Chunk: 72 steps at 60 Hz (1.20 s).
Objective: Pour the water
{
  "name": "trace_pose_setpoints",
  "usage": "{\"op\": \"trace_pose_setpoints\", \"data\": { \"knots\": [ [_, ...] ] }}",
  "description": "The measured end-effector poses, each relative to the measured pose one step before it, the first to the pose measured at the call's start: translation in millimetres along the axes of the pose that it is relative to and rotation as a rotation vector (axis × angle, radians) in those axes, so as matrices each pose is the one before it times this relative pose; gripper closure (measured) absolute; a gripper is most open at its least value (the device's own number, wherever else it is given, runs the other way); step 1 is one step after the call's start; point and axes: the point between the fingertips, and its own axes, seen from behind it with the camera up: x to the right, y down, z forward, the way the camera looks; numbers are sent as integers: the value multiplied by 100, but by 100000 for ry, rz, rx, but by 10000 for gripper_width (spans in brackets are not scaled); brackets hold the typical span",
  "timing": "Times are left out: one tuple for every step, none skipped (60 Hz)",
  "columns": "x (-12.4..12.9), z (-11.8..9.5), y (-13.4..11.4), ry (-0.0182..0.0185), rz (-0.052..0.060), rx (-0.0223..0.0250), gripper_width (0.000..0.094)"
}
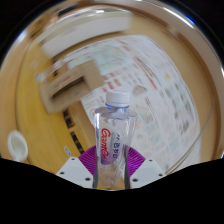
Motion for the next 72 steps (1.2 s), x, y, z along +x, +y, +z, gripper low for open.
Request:
{"op": "trace_pose_setpoints", "data": {
  "knots": [
    [441,192,98,-313,6903,-349,582],
    [270,185,74,-868,7004,-13,582],
    [256,191,49,-927,6904,119,582],
    [-725,82,-2,555,6007,-385,581],
    [1221,43,279,-2360,7279,-40,582],
    [25,175,213,-1377,6552,-584,582],
    [-81,203,256,-1827,6390,-717,582],
    [-72,186,350,-1724,6246,-821,583],
    [-17,192,445,-1364,5927,-987,584],
    [-958,202,895,185,5226,-1143,583],
    [482,337,439,-2183,5633,-1085,583],
    [328,83,847,-2001,4539,-1576,584],
    [32,279,743,-1294,4070,-1496,583],
    [79,270,875,-795,3605,-1571,584],
    [216,345,961,-536,2989,-1780,584],
    [272,260,989,-615,2648,-1846,582],
    [161,307,996,-669,2284,-1711,582],
    [-584,362,1086,381,1947,-1445,583],
    [442,500,1102,-539,1509,-1401,583],
    [198,306,884,-267,1503,-1315,583],
    [174,304,815,-417,1643,-1138,582],
    [94,287,779,-601,1734,-1020,583],
    [114,282,764,-593,1470,-955,583],
    [136,276,770,-437,1093,-996,584],
    [165,271,804,-244,717,-1129,582],
    [136,289,771,-117,587,-1047,583],
    [-593,-11,604,1091,716,-907,584],
    [180,712,791,-258,320,-154,582],
    [134,269,637,-89,221,-560,582],
    [104,278,607,-170,386,-707,583],
    [45,291,638,-350,616,-814,583],
    [14,224,577,-422,665,-896,583],
    [42,271,624,-336,558,-1039,581],
    [-121,147,592,101,507,-1321,583],
    [107,228,661,51,150,-1181,582],
    [-211,-401,614,-136,48,-449,579],
    [55,298,-758,-243,-235,5335,577],
    [241,119,443,488,-888,-845,574],
    [-65,50,90,-134,-273,100,570],
    [-174,81,-235,-246,-248,1060,568],
    [-58,-162,165,386,-482,-1160,572],
    [25,-25,-119,413,-276,394,554],
    [200,740,-330,111,-159,458,540],
    [-33,-215,206,115,137,-526,509],
    [-13,-102,20,206,293,-128,492],
    [-21,-58,31,110,470,-451,460],
    [-135,-503,247,86,717,-1306,448],
    [27,-94,22,262,747,-857,431],
    [248,319,-53,261,586,-899,411],
    [-40,-502,345,454,716,-1911,379],
    [109,-144,193,484,596,-1680,318],
    [106,-193,137,570,525,-1298,255],
    [129,170,-41,673,299,-589,192],
    [91,-271,45,527,259,-545,129],
    [120,-333,-59,636,156,-365,66],
    [114,-369,-35,617,107,-413,82],
    [135,-439,-31,764,82,-400,112],
    [134,-508,-37,897,77,-275,118],
    [82,-602,-4,822,121,-331,105],
    [-75,-921,-11,684,135,-519,88],
    [-146,-767,28,622,78,-313,78],
    [-82,-778,-9,555,163,-278,81],
    [-137,-805,25,330,60,-277,82],
    [-149,-891,101,333,0,-516,82],
    [-170,-925,172,517,-22,-648,86],
    [-149,-973,146,619,-143,-541,86],
    [-206,-1021,151,547,-198,-355,87],
    [-243,-1072,133,399,-266,-241,84],
    [-288,-1078,156,363,-237,-205,85],
    [-290,-1143,185,408,-96,-335,85],
    [-131,-1116,144,281,-200,-266,84],
    [-416,-1183,266,453,-32,-234,86]
  ]
}}
